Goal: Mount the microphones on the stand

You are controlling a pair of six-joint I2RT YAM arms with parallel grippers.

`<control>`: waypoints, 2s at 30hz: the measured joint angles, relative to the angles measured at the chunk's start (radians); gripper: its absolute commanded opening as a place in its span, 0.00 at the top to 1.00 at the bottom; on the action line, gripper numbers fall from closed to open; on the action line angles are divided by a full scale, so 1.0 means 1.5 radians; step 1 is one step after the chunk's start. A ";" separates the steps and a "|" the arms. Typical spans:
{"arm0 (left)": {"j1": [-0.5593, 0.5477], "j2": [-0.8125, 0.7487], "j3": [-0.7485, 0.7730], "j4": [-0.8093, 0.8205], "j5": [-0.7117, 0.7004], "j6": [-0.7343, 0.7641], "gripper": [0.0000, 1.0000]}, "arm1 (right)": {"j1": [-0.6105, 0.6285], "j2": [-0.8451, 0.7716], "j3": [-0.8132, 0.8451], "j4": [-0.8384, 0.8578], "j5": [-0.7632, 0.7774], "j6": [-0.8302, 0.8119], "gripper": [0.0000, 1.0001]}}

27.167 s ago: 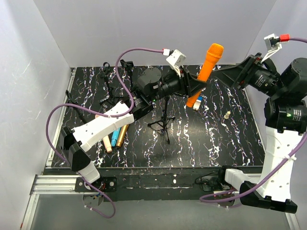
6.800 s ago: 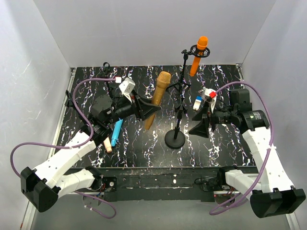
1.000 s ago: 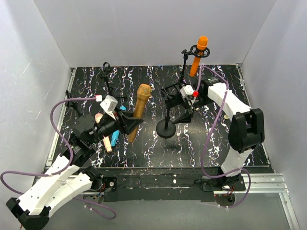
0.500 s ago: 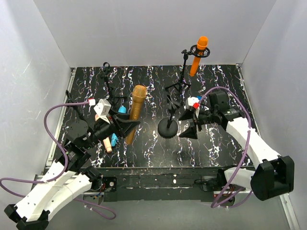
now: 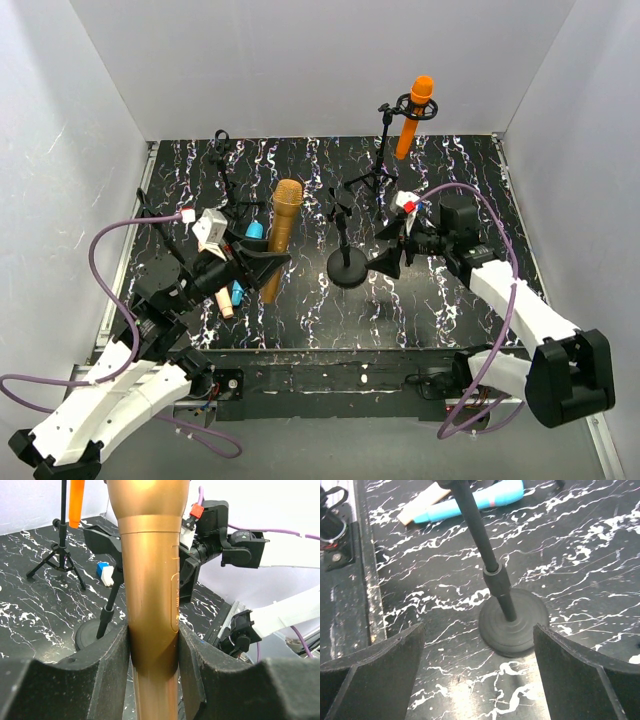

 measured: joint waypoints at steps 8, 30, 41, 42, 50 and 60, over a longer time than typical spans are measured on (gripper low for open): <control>-0.001 0.030 0.000 0.003 0.000 -0.006 1.00 | 0.050 -0.028 -0.045 0.157 0.092 0.095 0.07; -0.001 0.047 -0.007 0.030 0.000 -0.030 1.00 | 0.254 0.067 -0.107 0.501 0.566 0.110 0.75; -0.001 0.040 -0.009 0.025 -0.005 -0.029 1.00 | 0.217 0.023 -0.114 0.441 0.430 0.065 0.99; -0.001 0.038 -0.009 0.024 -0.005 -0.028 1.00 | 0.200 0.020 -0.094 0.396 0.382 0.063 0.99; -0.001 0.035 -0.009 0.017 -0.005 -0.023 1.00 | 0.102 0.019 0.003 0.136 0.055 -0.038 0.99; -0.001 0.026 -0.010 0.017 -0.005 -0.024 1.00 | 0.026 0.036 -0.001 0.067 -0.156 -0.179 0.81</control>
